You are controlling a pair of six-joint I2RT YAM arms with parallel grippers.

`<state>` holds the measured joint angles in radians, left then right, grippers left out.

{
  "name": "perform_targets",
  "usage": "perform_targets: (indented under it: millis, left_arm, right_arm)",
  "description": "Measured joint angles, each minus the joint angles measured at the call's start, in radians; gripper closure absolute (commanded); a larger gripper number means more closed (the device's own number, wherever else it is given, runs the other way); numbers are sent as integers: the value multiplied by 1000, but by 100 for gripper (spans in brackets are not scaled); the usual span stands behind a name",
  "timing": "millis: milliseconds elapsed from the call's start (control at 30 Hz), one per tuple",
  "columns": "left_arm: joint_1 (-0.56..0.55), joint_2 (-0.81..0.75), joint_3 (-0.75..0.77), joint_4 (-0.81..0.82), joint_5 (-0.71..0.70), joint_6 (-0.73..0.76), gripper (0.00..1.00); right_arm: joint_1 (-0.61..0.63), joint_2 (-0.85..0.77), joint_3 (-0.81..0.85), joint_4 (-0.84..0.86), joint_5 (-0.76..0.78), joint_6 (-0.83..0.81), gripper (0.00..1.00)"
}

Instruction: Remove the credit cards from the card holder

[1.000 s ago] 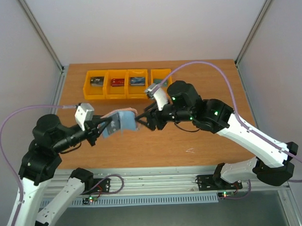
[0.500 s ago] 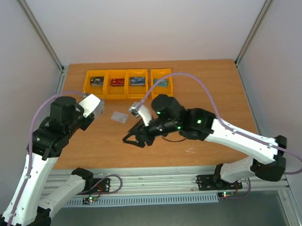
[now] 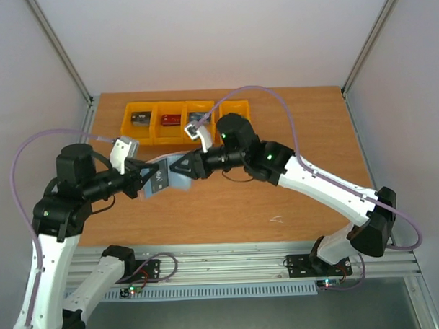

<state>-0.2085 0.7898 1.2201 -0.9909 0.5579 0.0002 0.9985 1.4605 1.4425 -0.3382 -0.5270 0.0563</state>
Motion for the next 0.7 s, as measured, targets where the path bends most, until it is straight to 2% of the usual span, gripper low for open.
perform_targets:
  millis: [133, 300, 467, 567, 700]
  left_arm:
    - [26, -57, -34, 76, 151, -79, 100]
    - [39, -77, -78, 222, 297, -165, 100]
    - [39, -77, -110, 364, 389, -238, 100]
    - [39, -77, -129, 430, 430, -280, 100]
    - [39, -80, -139, 514, 463, -322, 100]
  right_arm:
    - [-91, 34, 43, -37, -52, -26, 73]
    - [-138, 46, 115, -104, -167, -101, 78]
    - [-155, 34, 159, -196, -244, -211, 79]
    - [-156, 12, 161, -265, -248, -274, 78]
    - [-156, -27, 187, -369, -175, -348, 78]
